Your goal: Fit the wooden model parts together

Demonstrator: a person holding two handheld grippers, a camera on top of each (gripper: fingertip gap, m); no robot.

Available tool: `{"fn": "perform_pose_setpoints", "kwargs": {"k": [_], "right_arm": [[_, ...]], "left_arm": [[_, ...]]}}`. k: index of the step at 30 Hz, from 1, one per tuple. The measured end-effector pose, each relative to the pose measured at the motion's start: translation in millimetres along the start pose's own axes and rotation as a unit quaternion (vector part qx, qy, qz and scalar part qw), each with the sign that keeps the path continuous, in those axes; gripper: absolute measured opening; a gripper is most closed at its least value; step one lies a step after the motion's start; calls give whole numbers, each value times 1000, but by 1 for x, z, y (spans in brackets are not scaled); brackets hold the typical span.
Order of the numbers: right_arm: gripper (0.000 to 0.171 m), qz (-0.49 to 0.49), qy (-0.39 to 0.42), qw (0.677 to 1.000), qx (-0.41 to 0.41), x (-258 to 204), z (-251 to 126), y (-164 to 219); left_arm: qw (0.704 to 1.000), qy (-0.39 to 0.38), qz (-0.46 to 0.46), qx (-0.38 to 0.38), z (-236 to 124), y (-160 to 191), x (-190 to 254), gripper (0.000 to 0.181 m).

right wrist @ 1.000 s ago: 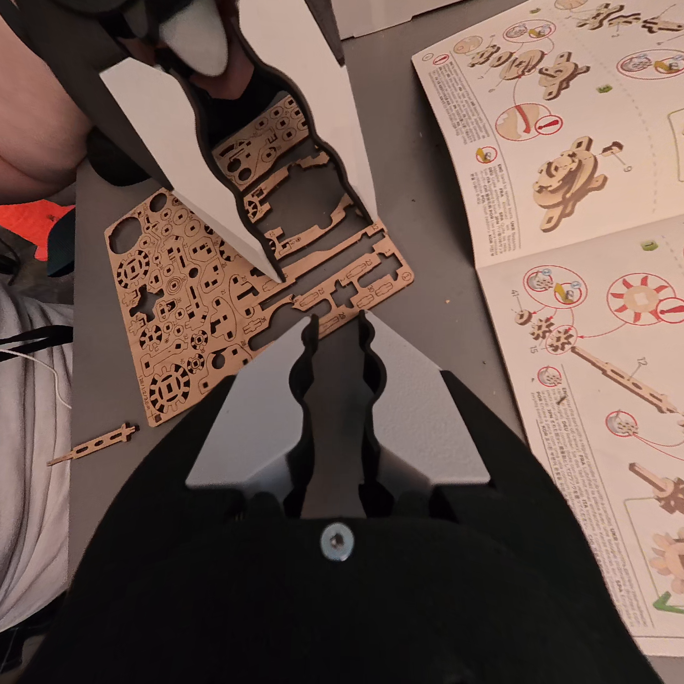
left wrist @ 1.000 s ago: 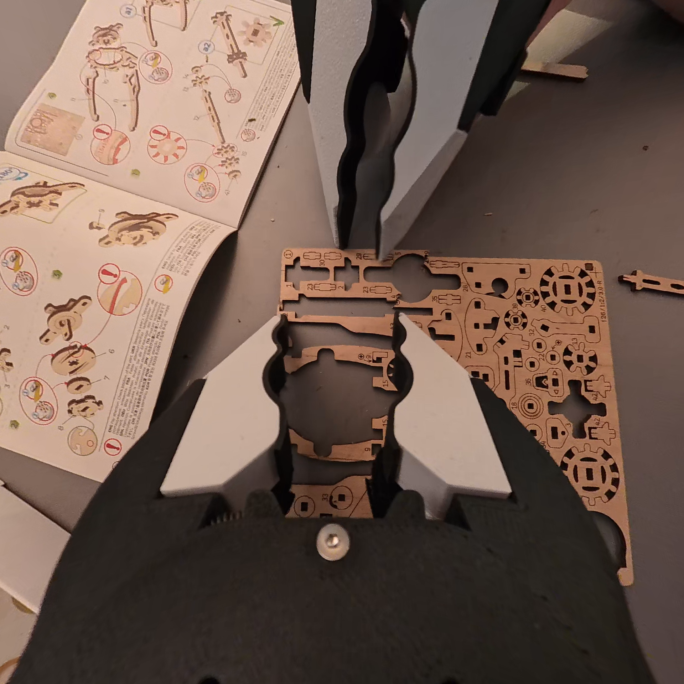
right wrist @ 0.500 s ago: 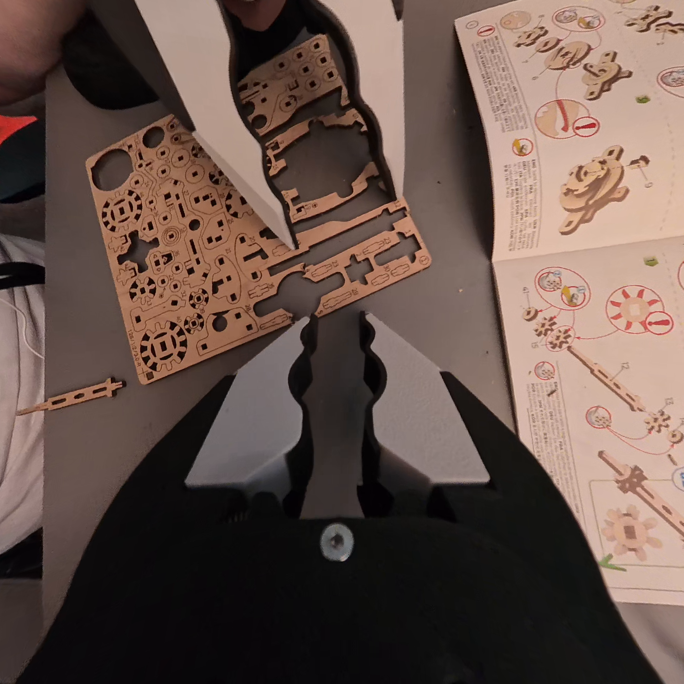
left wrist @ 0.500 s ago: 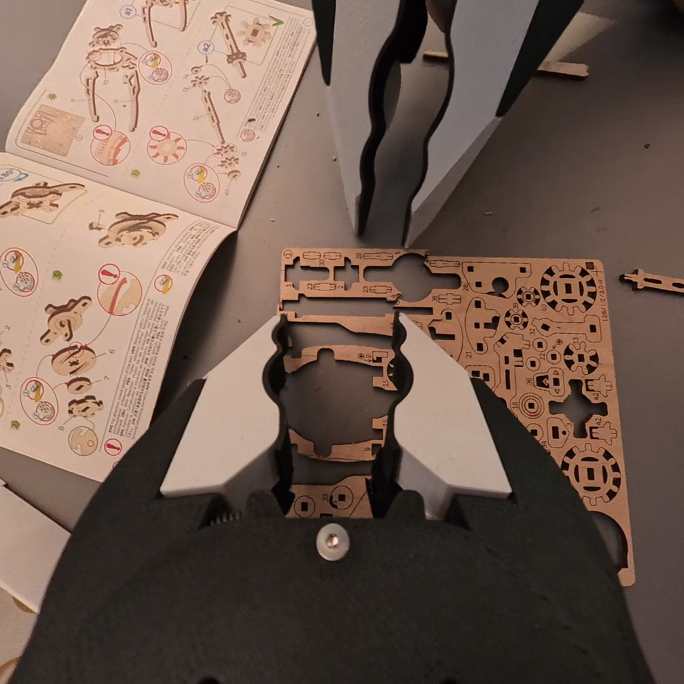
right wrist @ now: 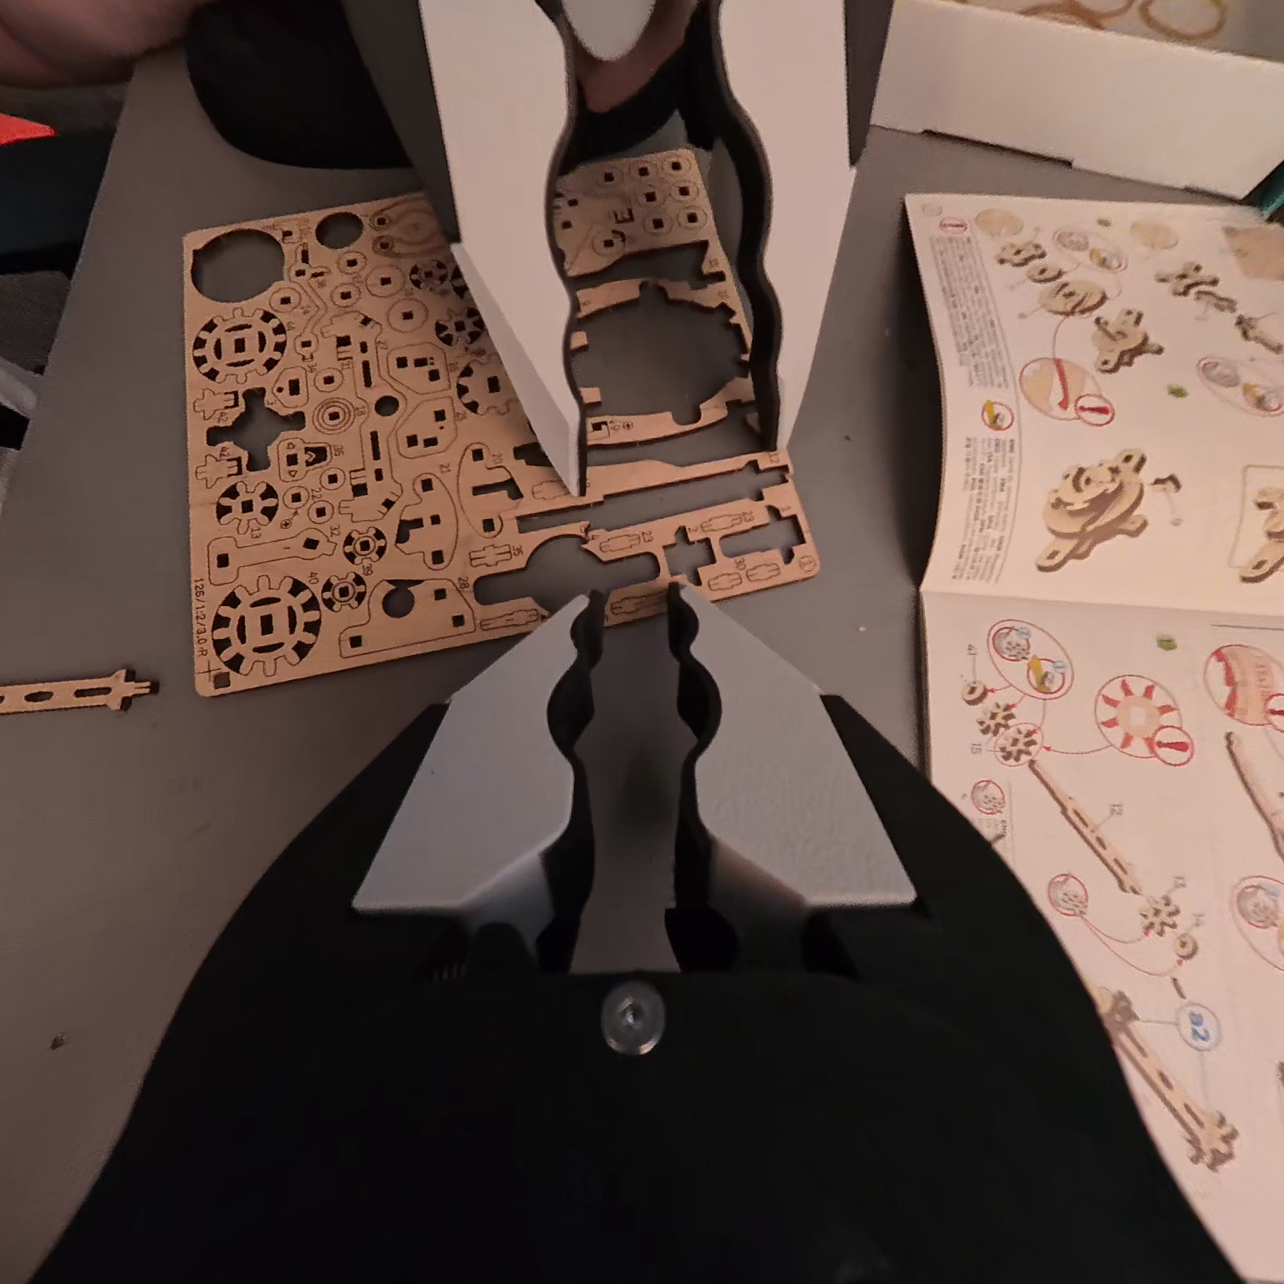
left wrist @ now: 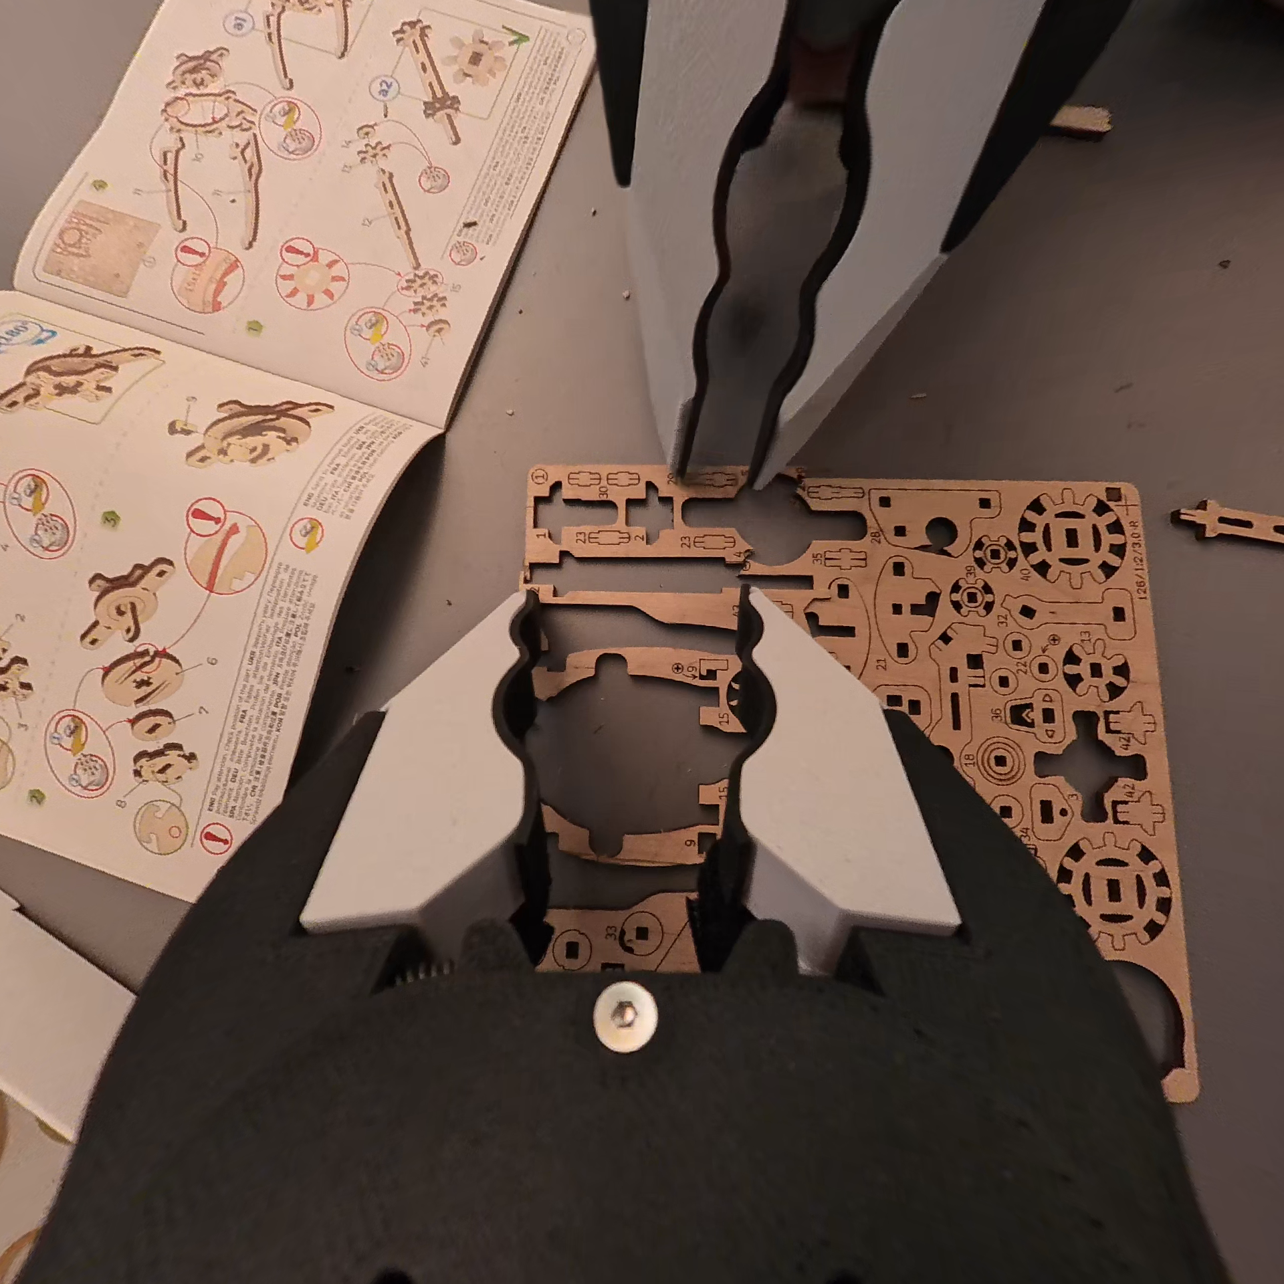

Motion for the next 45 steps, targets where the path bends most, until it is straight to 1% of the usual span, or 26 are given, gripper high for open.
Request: {"fn": "perform_pose_setpoints", "kwargs": {"k": [14, 32, 35, 38, 41, 45], "right_arm": [[18, 24, -3, 1000, 15, 3, 2, 0], [16, 79, -4, 997, 9, 7, -2, 4], [8, 101, 6, 995, 11, 10, -1, 3], [8, 113, 8, 993, 13, 9, 2, 1], [7, 103, 17, 995, 5, 9, 2, 0], [2, 110, 27, 994, 3, 11, 2, 0]], "left_arm": [[1000, -5, 0, -3, 0, 0, -1, 56], [1000, -7, -1, -3, 0, 0, -1, 56], [1000, -7, -1, -3, 0, 0, -1, 56], [1000, -8, -2, -3, -1, 0, -1, 56], [1000, -8, -3, -3, -1, 0, -1, 56], [1000, -8, -3, -3, -1, 0, -1, 55]]}}
Point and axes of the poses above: each gripper's, where its closed fingertips meet, z out along the fingers, y out of its underside, x = y × z across the jaws, the point moved 5 cm from there along -z, back along the fingers, and after that the axes turned 6 degrees about -z, right-handed, at the moved point
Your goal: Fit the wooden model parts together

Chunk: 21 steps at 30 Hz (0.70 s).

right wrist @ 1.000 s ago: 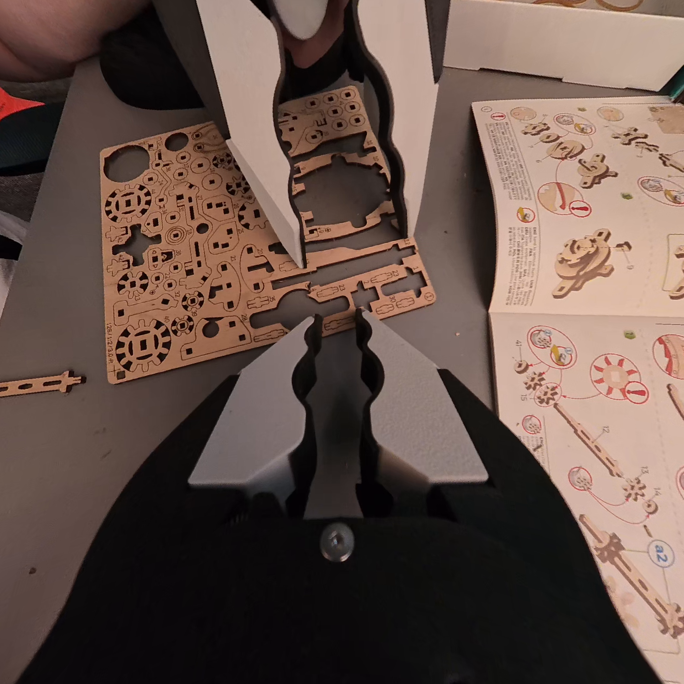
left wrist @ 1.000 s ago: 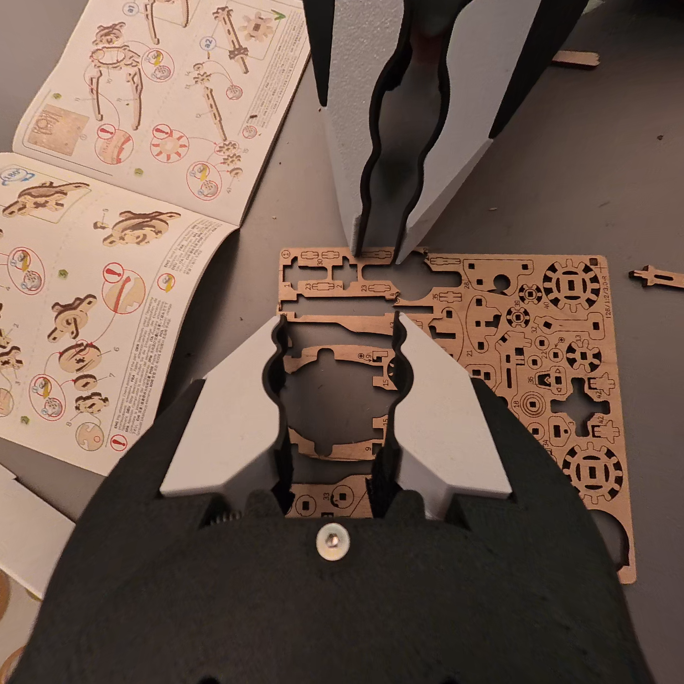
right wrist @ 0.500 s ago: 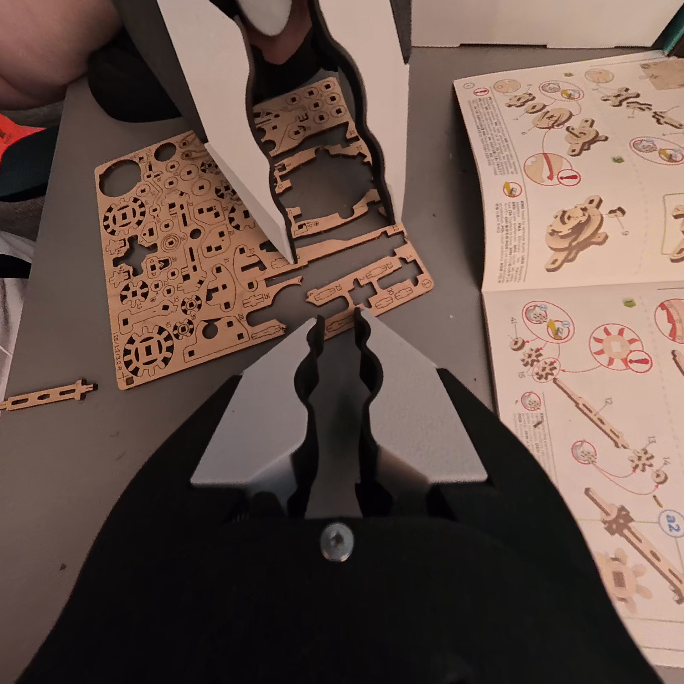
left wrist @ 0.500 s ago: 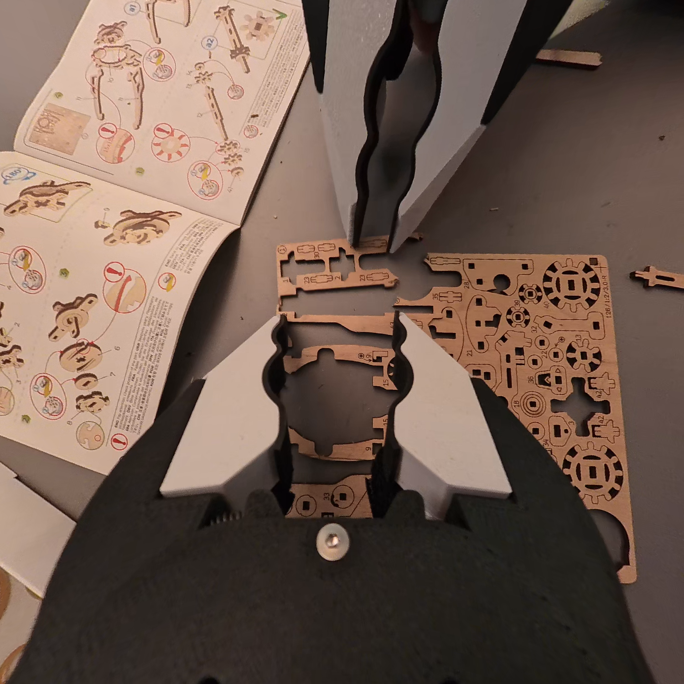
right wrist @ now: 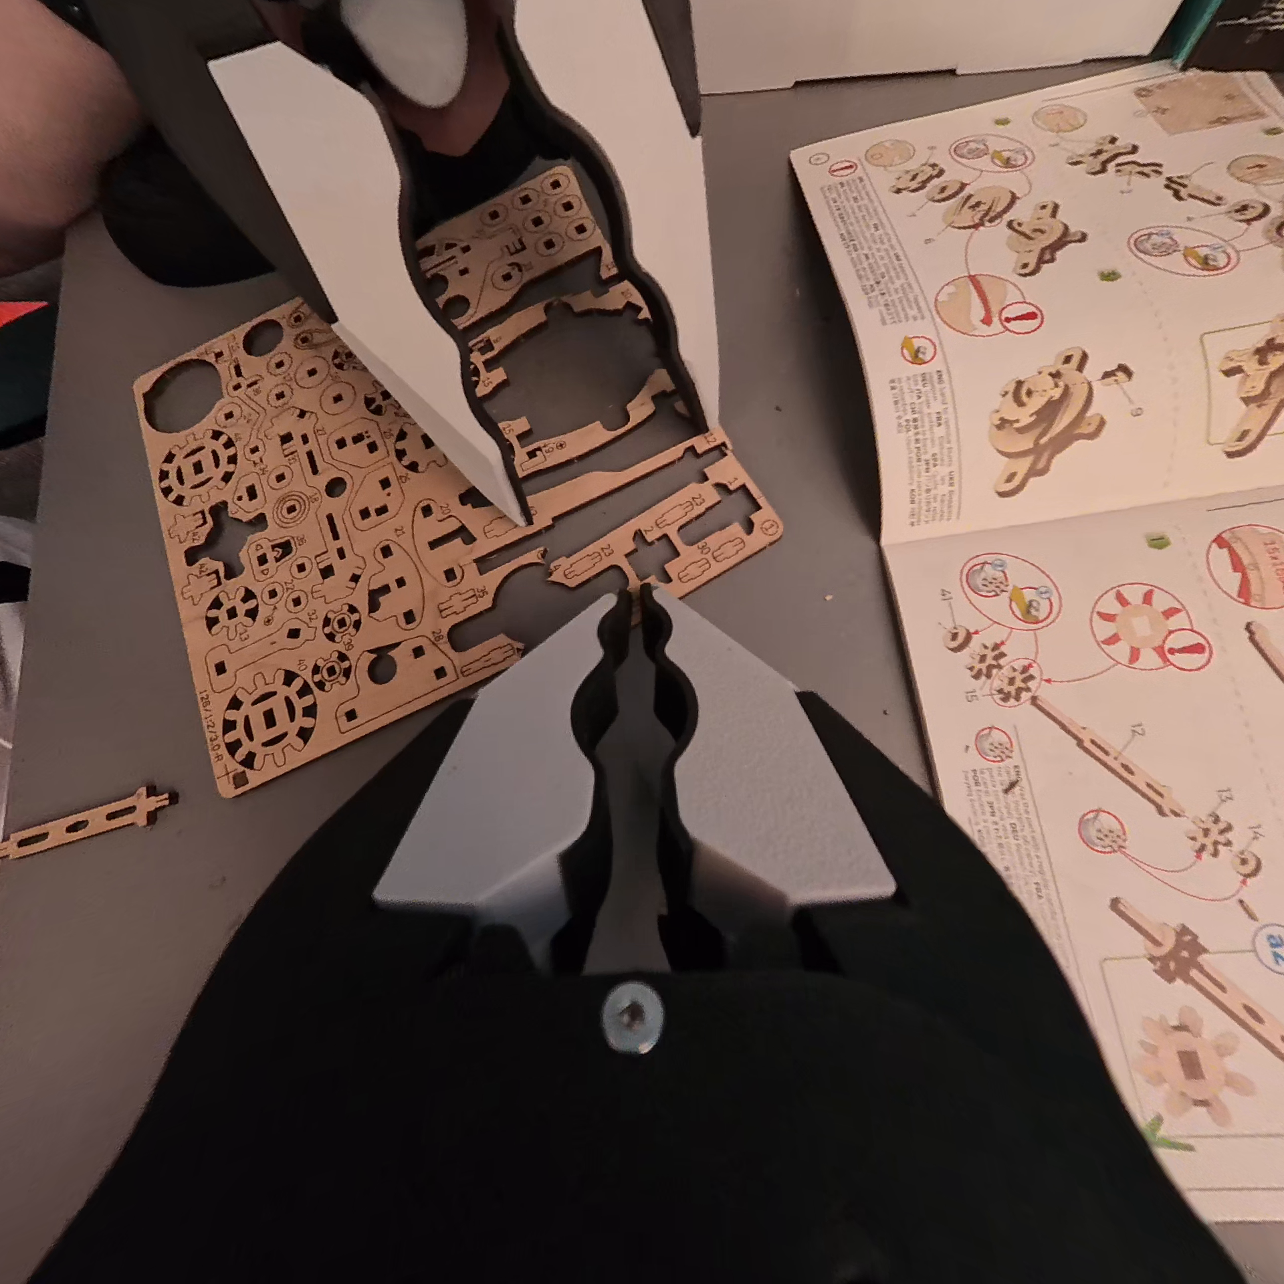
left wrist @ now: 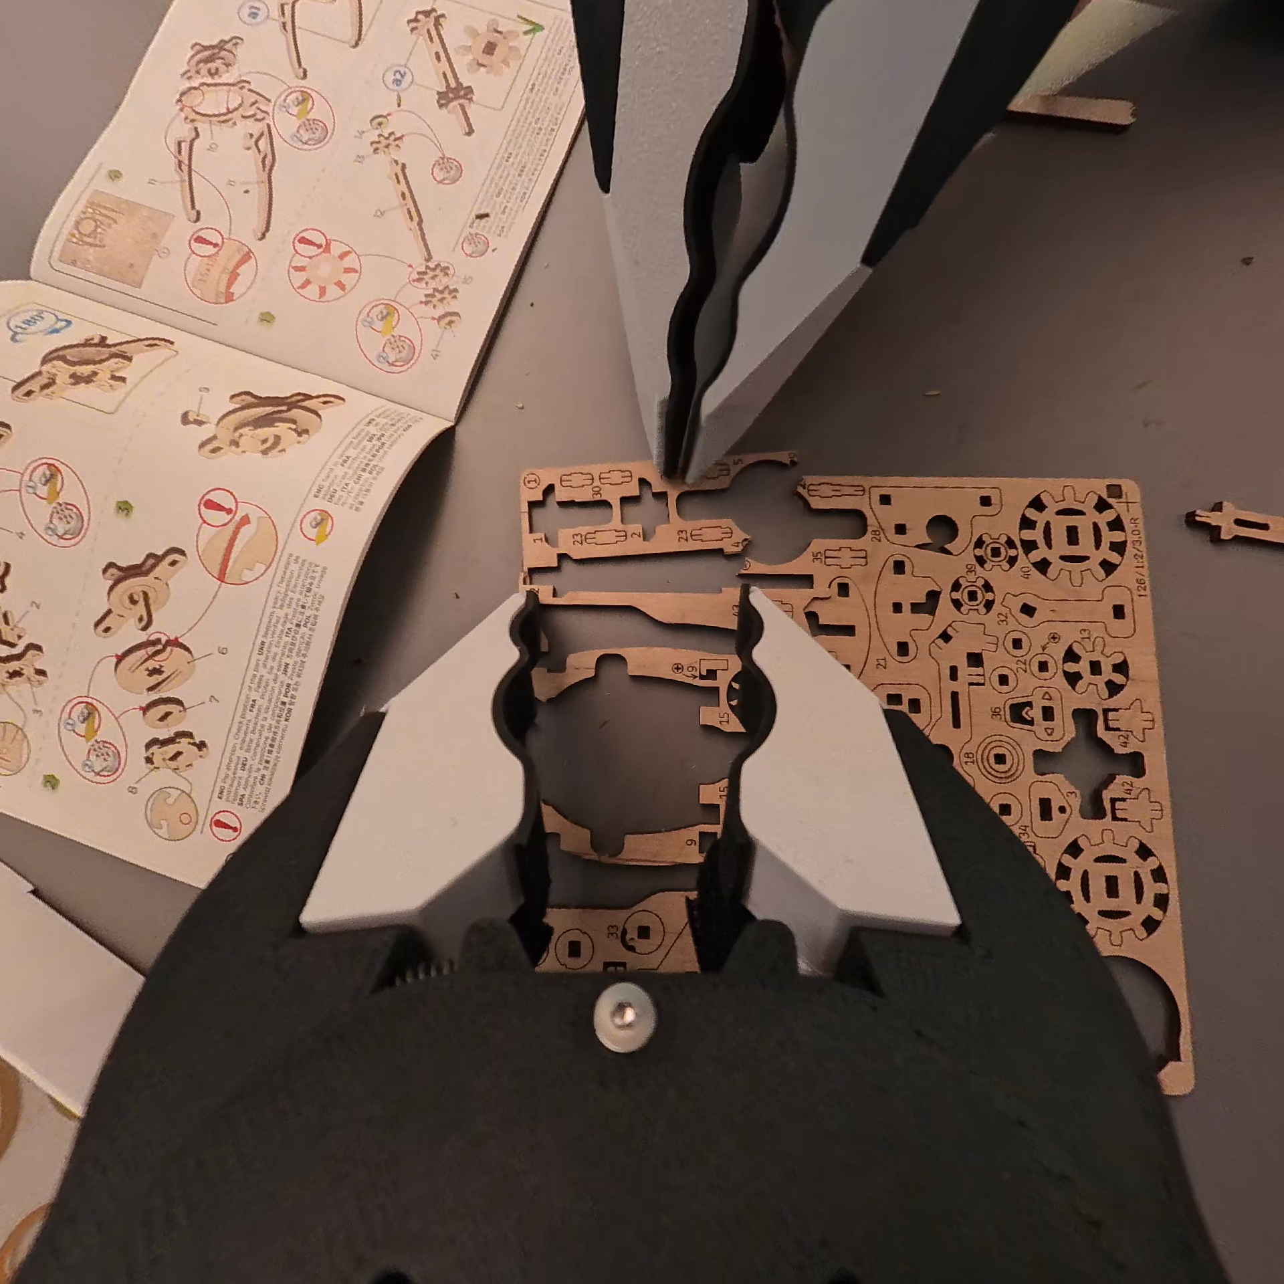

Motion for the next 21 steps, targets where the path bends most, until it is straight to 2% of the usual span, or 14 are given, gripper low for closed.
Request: {"fn": "perform_pose_setpoints", "kwargs": {"k": [3, 5, 6, 16, 21], "right_arm": [[5, 12, 0, 1000, -6, 0, -1, 0], [22, 28, 7, 1000, -2, 1, -2, -2], [23, 32, 11, 999, -2, 2, -3, -2], [20, 29, 64, 996, -57, -1, -3, -1], [6, 22, 113, 991, -68, 0, -1, -3]], "left_arm": [[1000, -1, 0, -1, 0, 0, 0, 56], [1000, -1, 0, -1, 0, 0, 0, 56], [1000, -1, 0, -1, 0, 0, 0, 56], [1000, -1, 0, -1, 0, 0, 0, 56], [1000, -2, -1, -2, 0, 0, 0, 56]]}}
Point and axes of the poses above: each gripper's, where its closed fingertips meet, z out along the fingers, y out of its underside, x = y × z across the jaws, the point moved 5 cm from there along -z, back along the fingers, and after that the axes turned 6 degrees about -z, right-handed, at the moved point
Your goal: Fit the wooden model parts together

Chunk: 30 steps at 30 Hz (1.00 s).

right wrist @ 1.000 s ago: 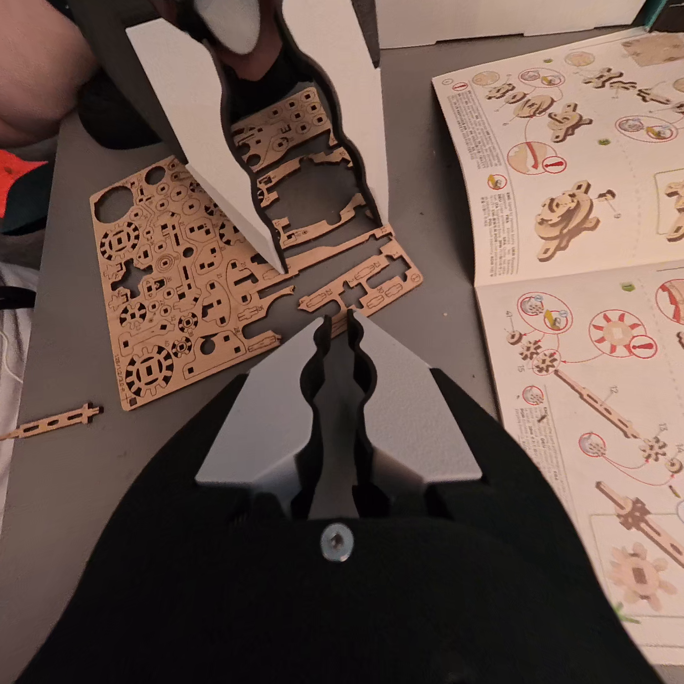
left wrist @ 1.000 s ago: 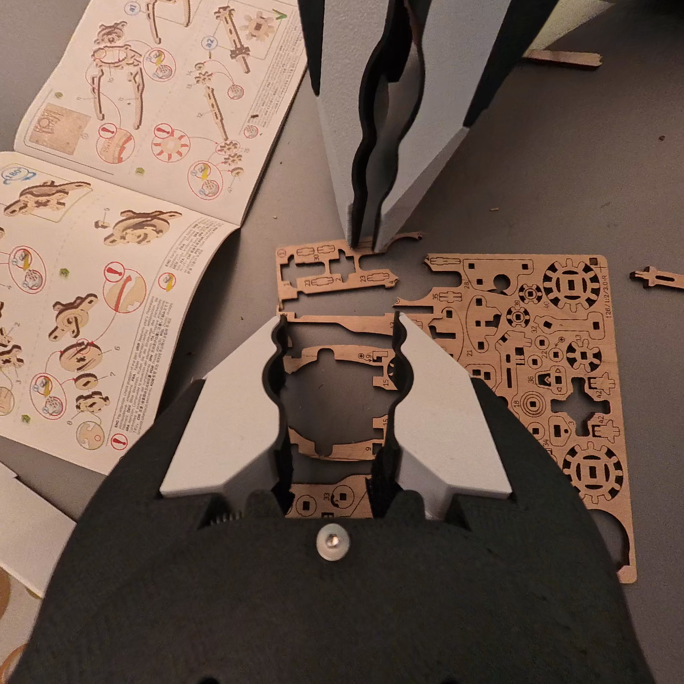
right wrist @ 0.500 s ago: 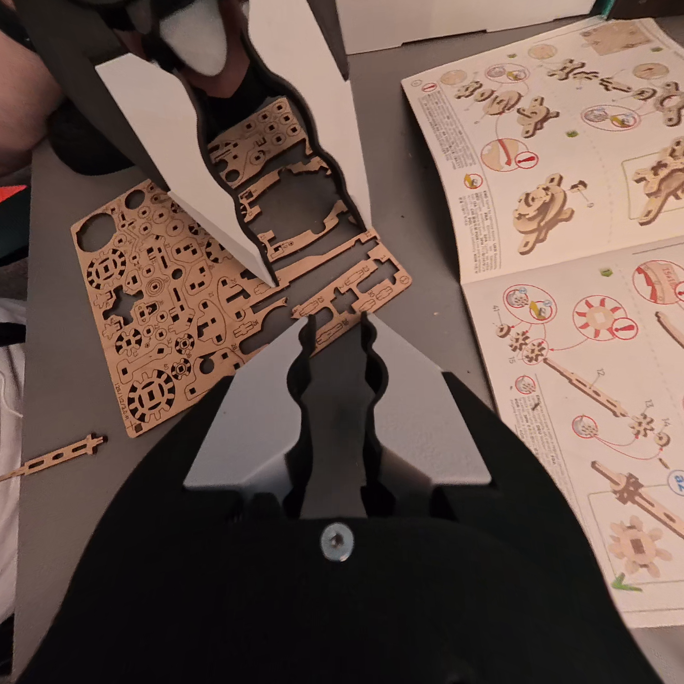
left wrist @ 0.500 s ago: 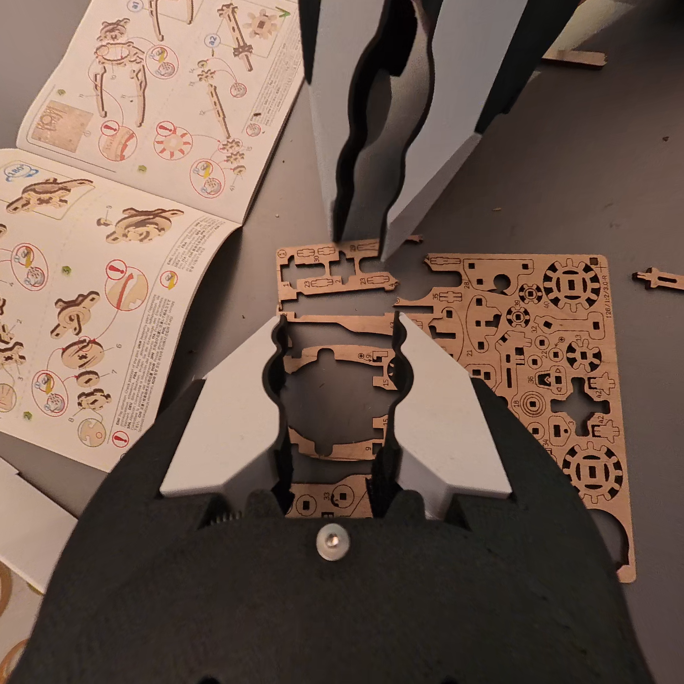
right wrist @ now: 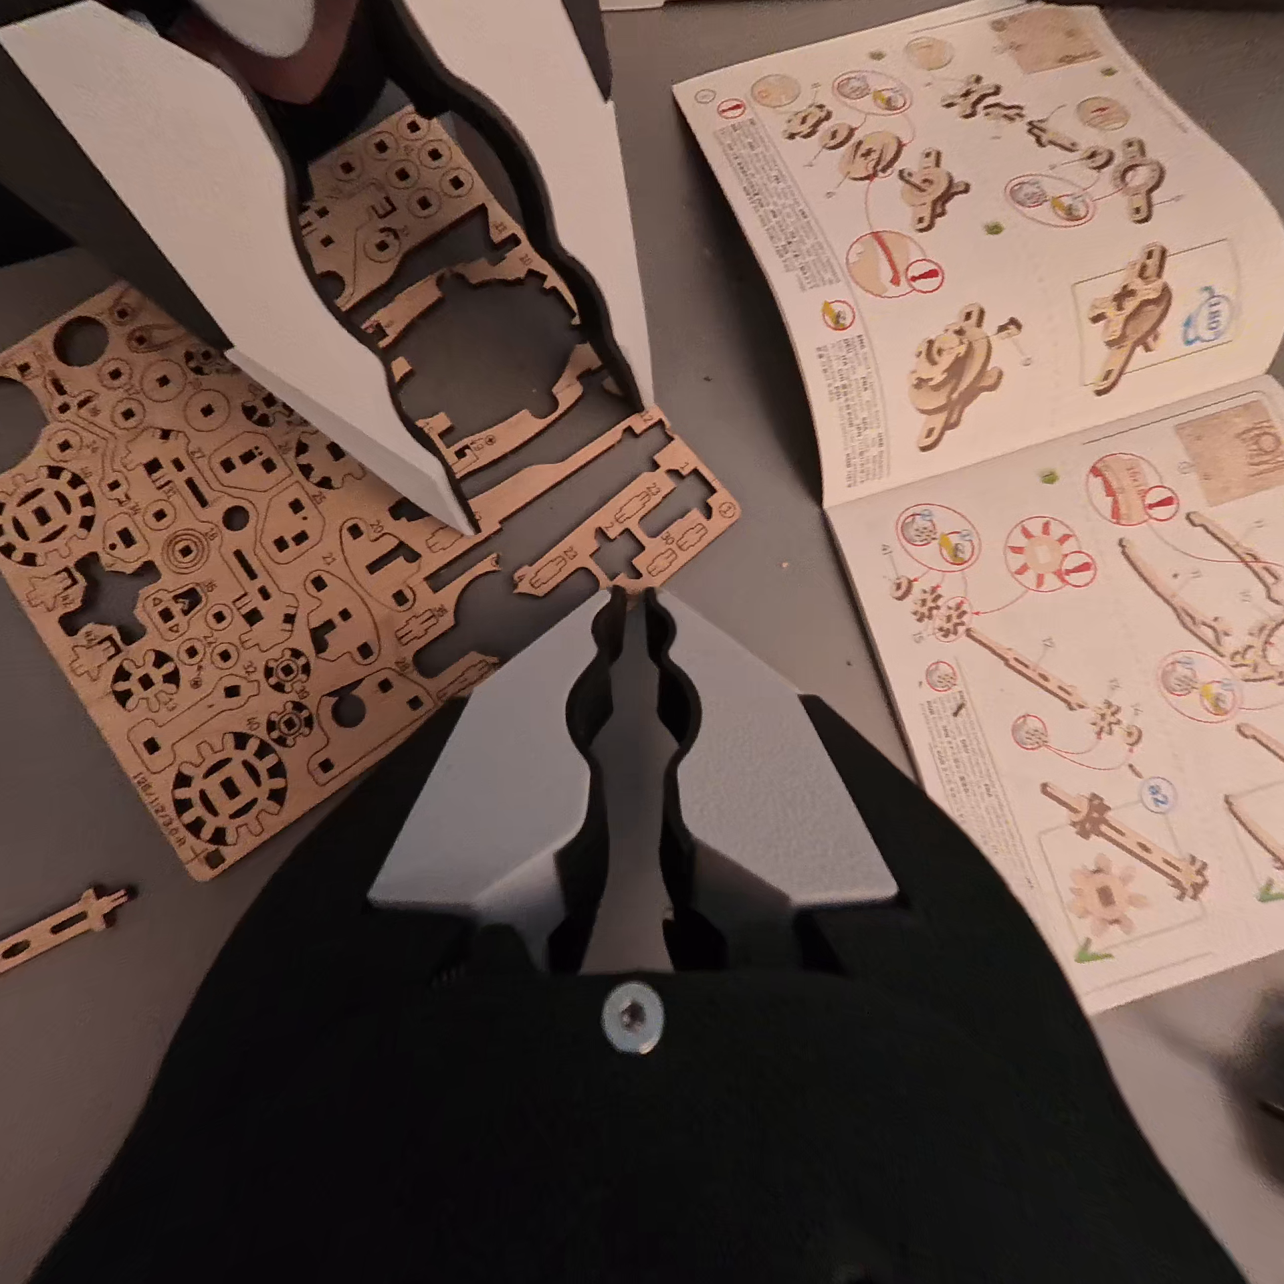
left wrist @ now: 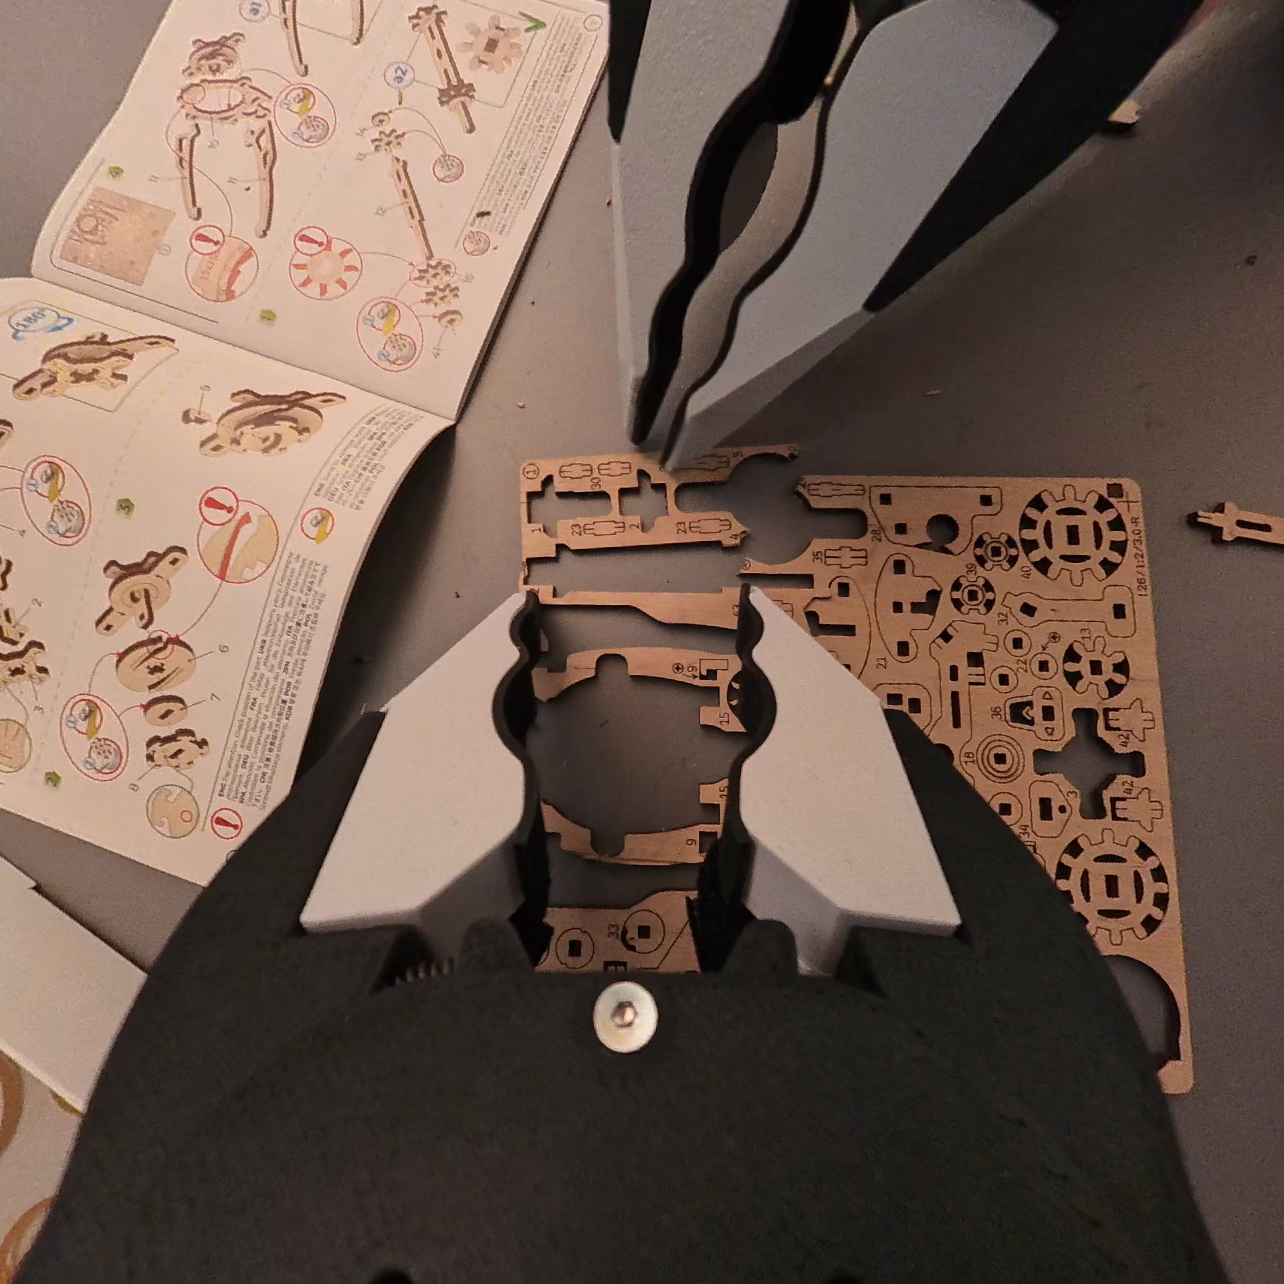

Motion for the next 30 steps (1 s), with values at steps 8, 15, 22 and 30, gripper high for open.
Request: {"fn": "perform_pose_setpoints", "kwargs": {"k": [8, 15, 22, 30], "right_arm": [[22, 54, -9, 998, 12, 1, -5, -2], [15, 66, 1, 998, -19, -3, -2, 2], [11, 110, 32, 993, -1, 4, 2, 1], [11, 118, 52, 992, -7, 9, 1, 2]], "left_arm": [[1000, -1, -1, -1, 0, 0, 0, 56], [1000, -3, -1, -2, 0, 0, 0, 56], [1000, -19, -11, -7, 0, -1, -2, 57], [999, -45, -11, -10, 0, -3, -3, 62]]}}
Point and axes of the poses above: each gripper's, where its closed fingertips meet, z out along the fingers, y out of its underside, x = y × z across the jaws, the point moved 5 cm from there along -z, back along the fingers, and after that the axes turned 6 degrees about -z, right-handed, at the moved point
